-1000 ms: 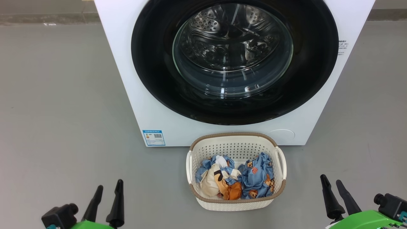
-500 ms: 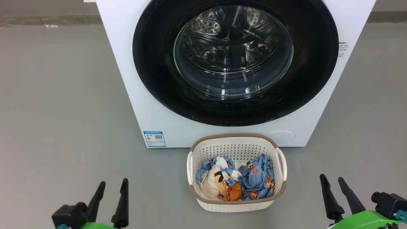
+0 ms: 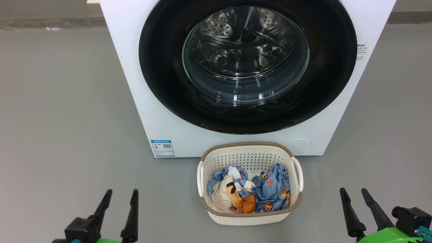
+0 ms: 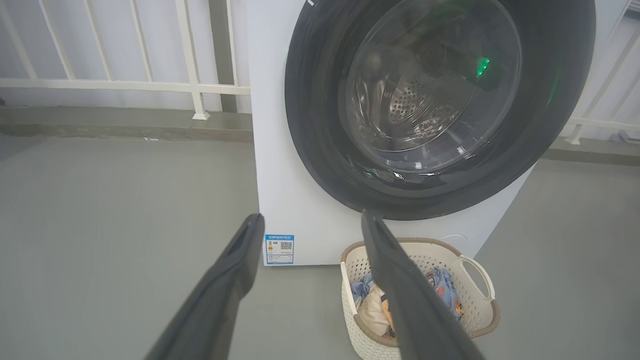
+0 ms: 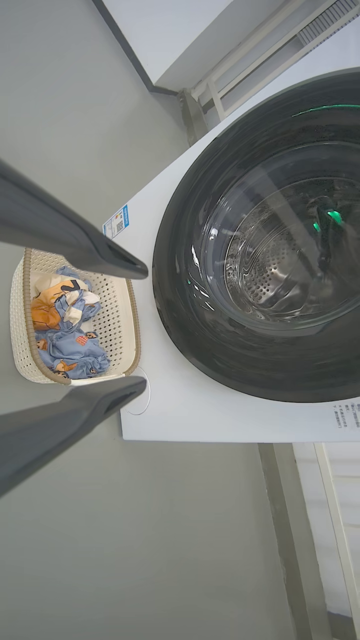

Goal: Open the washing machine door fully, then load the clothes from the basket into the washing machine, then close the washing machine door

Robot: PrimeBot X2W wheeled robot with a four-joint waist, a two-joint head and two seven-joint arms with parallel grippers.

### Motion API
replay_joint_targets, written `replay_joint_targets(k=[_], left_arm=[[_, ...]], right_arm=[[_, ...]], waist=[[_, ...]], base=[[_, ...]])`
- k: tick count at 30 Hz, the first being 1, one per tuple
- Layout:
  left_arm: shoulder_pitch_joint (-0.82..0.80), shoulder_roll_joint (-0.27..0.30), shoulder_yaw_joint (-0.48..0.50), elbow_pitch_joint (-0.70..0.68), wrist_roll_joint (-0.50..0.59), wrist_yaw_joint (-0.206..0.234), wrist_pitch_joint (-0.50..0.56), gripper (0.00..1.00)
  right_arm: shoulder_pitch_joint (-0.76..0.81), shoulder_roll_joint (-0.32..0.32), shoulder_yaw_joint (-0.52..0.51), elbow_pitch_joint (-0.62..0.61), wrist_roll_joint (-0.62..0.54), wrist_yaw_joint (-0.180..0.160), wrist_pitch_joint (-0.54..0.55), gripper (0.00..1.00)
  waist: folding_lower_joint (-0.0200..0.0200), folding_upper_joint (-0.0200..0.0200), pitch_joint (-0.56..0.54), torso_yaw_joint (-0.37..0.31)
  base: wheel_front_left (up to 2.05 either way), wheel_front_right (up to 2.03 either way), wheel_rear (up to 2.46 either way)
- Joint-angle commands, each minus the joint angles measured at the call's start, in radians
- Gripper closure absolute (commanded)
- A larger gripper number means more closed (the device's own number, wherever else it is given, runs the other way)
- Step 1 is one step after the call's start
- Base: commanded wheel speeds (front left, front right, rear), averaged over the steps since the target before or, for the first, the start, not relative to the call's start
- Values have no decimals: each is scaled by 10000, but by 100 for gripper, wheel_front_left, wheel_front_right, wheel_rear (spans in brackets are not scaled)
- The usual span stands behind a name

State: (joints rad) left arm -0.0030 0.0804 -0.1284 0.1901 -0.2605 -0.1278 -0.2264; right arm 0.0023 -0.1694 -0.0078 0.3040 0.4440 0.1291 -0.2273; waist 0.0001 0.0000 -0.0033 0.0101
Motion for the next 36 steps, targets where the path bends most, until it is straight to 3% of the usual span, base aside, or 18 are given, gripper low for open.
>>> replay_joint_targets(k=[1, 8, 27, 36], left_arm=[[-194, 185, 261, -248, 274, -27, -166, 0], [-211, 217, 259, -230, 993, -29, -354, 0], [-325, 95, 684, 246, 1290, -29, -354, 0], [-351, 33, 755, 212, 1540, -29, -354, 0]], right_arm=[[-46, -227, 220, -274, -245, 15, -158, 0], [-36, -271, 234, -303, -869, 16, -344, 0], [-36, -173, 76, -372, -858, 16, -345, 0], [-66, -140, 73, -389, -874, 16, -345, 0]], waist=[[0, 0, 2, -5], [-1, 0, -4, -42], [-1, 0, 4, -105], [-1, 0, 40, -110]], base=[[0, 0, 0], [0, 0, 0], [1, 1, -2], [51, 51, -102]])
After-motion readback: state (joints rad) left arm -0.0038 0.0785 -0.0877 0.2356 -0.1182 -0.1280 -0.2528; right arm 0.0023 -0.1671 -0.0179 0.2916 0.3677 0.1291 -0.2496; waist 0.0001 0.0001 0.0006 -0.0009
